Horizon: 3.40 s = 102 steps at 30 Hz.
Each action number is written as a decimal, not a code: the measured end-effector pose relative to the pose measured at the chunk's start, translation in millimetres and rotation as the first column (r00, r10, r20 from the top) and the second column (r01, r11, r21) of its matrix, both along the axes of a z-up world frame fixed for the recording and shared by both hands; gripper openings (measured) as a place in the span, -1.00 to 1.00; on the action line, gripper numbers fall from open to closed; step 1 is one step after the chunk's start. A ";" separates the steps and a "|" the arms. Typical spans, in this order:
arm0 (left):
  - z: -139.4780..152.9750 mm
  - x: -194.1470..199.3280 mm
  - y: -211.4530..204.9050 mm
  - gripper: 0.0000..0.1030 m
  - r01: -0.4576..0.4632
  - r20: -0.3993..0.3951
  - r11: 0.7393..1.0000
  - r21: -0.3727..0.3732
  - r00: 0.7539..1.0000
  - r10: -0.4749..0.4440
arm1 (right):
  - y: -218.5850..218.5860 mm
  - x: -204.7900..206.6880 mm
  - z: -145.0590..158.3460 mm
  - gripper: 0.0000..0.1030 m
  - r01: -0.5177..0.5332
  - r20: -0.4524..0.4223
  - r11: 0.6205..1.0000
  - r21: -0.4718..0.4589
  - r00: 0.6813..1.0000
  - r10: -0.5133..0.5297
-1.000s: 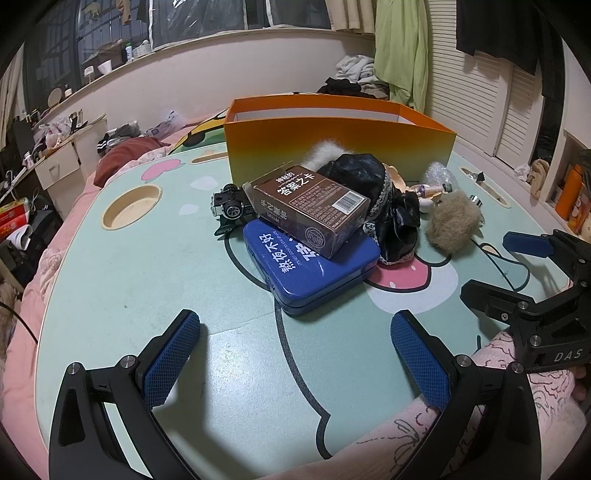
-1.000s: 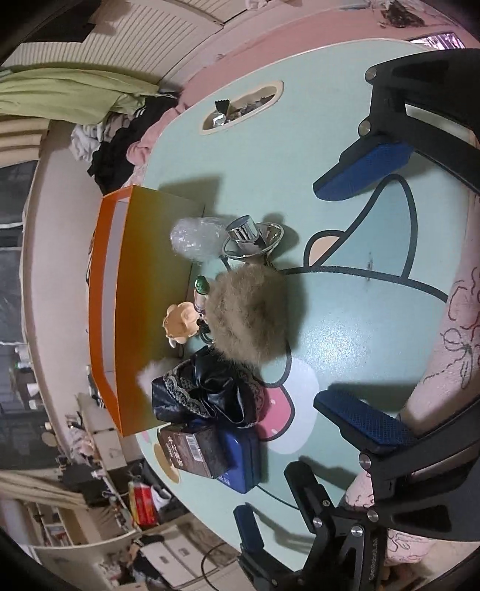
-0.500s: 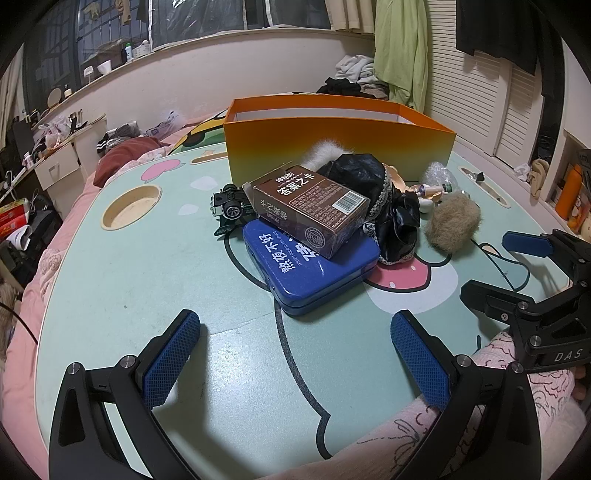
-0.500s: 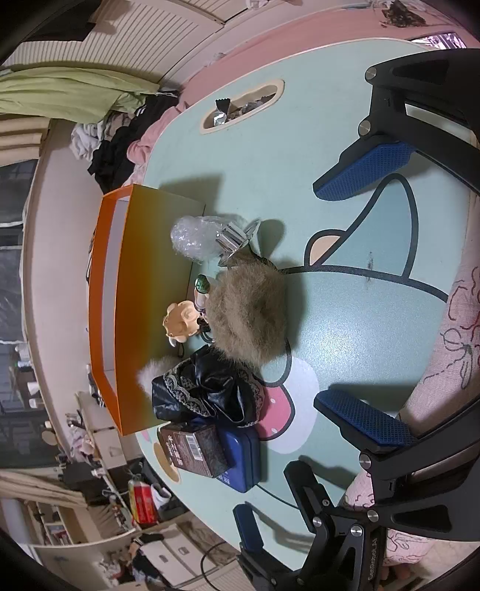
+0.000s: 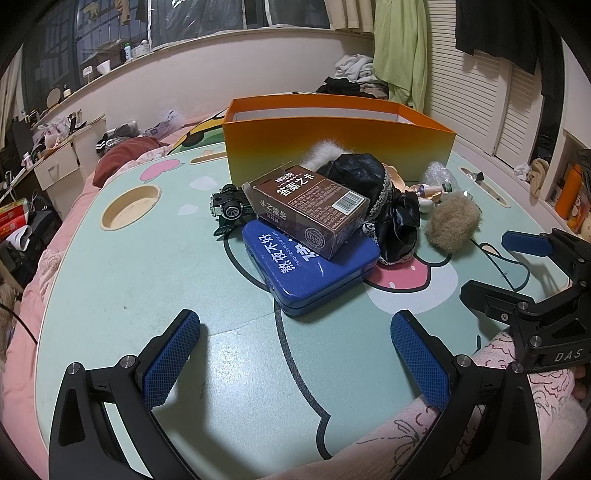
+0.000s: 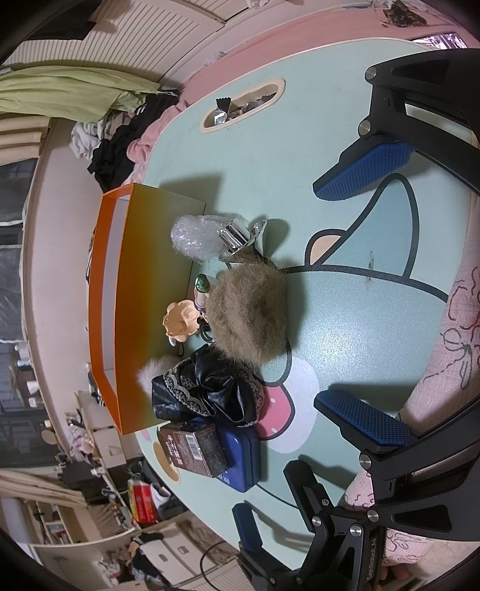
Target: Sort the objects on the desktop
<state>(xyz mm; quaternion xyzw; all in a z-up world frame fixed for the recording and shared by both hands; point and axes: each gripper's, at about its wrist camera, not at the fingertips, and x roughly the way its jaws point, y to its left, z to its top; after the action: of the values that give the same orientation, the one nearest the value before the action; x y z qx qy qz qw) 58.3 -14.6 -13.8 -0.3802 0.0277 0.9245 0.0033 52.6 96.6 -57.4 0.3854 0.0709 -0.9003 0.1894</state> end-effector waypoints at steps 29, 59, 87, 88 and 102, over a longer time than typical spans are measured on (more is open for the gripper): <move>95.7 -219.0 78.0 0.34 0.121 0.334 0.931 0.345 0.911 -0.242 | -2.0 5.6 -0.4 0.99 -0.012 -0.002 1.000 -0.010 1.000 0.011; 59.2 -248.4 59.7 0.39 0.011 0.471 0.974 0.226 0.874 -0.120 | -1.0 6.3 0.6 0.99 -0.013 -0.001 1.000 -0.017 1.000 0.013; 91.3 -97.1 54.2 0.38 0.213 0.040 0.970 0.116 0.975 -0.219 | -0.4 6.4 -0.4 0.99 -0.013 0.000 1.000 -0.018 1.000 0.013; 93.2 -92.8 55.4 0.41 0.219 0.023 0.970 0.103 0.975 -0.222 | -0.5 6.5 -0.4 0.99 -0.013 0.000 1.000 -0.018 1.000 0.013; 58.1 25.8 8.4 0.63 0.108 -0.019 0.991 -0.077 0.994 -0.110 | 0.2 5.9 -0.4 0.99 -0.013 0.000 1.000 -0.018 1.000 0.013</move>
<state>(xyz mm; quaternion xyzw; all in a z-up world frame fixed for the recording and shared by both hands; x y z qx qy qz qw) 84.0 -6.2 44.3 -0.3671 0.0834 0.9256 0.0389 58.5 96.9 -57.8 0.3832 0.0655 -0.8996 0.1989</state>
